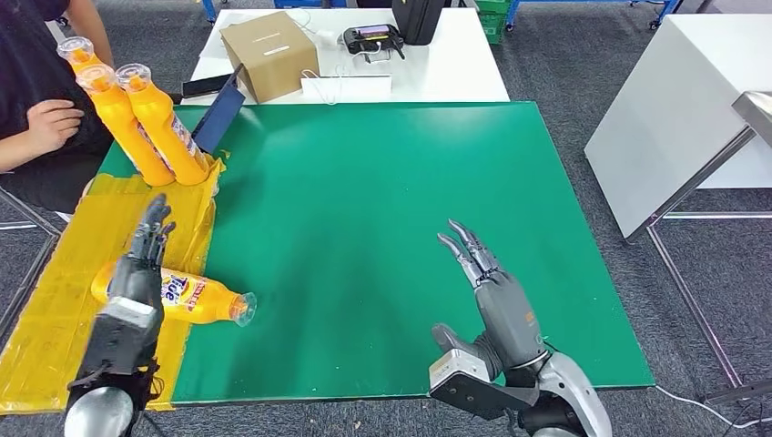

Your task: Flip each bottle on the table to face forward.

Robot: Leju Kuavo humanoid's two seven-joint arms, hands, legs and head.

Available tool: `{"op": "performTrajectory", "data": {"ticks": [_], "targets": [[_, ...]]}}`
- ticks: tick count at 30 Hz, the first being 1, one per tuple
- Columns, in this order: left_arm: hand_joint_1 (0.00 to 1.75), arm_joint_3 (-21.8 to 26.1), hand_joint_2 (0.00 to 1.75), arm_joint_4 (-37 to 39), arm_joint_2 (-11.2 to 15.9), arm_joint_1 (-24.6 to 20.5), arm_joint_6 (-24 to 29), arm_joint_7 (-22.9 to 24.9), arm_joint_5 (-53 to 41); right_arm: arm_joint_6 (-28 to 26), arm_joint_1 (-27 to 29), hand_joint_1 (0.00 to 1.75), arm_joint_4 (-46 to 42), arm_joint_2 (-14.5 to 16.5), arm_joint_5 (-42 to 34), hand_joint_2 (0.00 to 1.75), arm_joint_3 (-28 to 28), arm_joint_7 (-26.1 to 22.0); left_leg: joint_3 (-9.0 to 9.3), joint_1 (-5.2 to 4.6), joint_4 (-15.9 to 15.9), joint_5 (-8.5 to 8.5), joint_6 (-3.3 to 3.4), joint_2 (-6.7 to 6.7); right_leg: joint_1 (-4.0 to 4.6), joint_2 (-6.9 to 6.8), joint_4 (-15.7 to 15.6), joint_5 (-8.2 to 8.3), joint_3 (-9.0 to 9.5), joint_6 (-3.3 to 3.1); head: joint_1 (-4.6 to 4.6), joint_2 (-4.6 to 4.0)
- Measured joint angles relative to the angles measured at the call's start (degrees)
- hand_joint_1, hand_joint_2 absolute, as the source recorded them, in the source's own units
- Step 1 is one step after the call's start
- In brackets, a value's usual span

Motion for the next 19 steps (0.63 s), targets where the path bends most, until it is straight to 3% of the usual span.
{"op": "performTrajectory", "data": {"ticks": [5,10,14,19], "targets": [[0.00,1.2,0.00,-6.6,-2.4,3.7,-4.2,-1.9,10.9,-5.9,1.4,0.00,0.6,3.9,-0.4,0.00,0.2,-2.8,-0.01,0.01,0.0,-0.02,-0.02,0.01,0.00,0.00,0.0,-0.02,-0.03,-0.01,0.00,0.00],[0.00,-0.6,0.00,-10.3,-3.0,7.4,-8.7,-4.9,12.4,-13.2,2.8,0.00,0.5,7.0,1.5,0.00,0.1,-6.5,-0.02,0.00,0.0,-0.06,-0.03,0.00,-0.02,-0.01,0.0,-0.07,-0.33,-0.01,0.00,0.00],[0.00,-3.4,0.00,-10.9,-2.9,8.1,-11.5,-4.9,14.0,-18.5,4.0,0.00,-0.2,8.2,3.3,0.00,0.0,-8.3,-0.02,-0.02,0.0,-0.14,-0.03,-0.02,-0.03,0.00,0.0,-0.08,-0.37,-0.02,0.02,0.00],[0.00,-5.2,0.00,-10.9,-2.9,9.2,-12.5,-6.1,15.6,-19.4,5.0,0.00,-0.5,8.4,3.0,0.00,-0.4,-9.1,0.01,-0.02,0.0,-0.11,-0.02,0.02,-0.02,0.04,0.0,-0.01,-0.06,-0.01,0.00,0.00]]}}
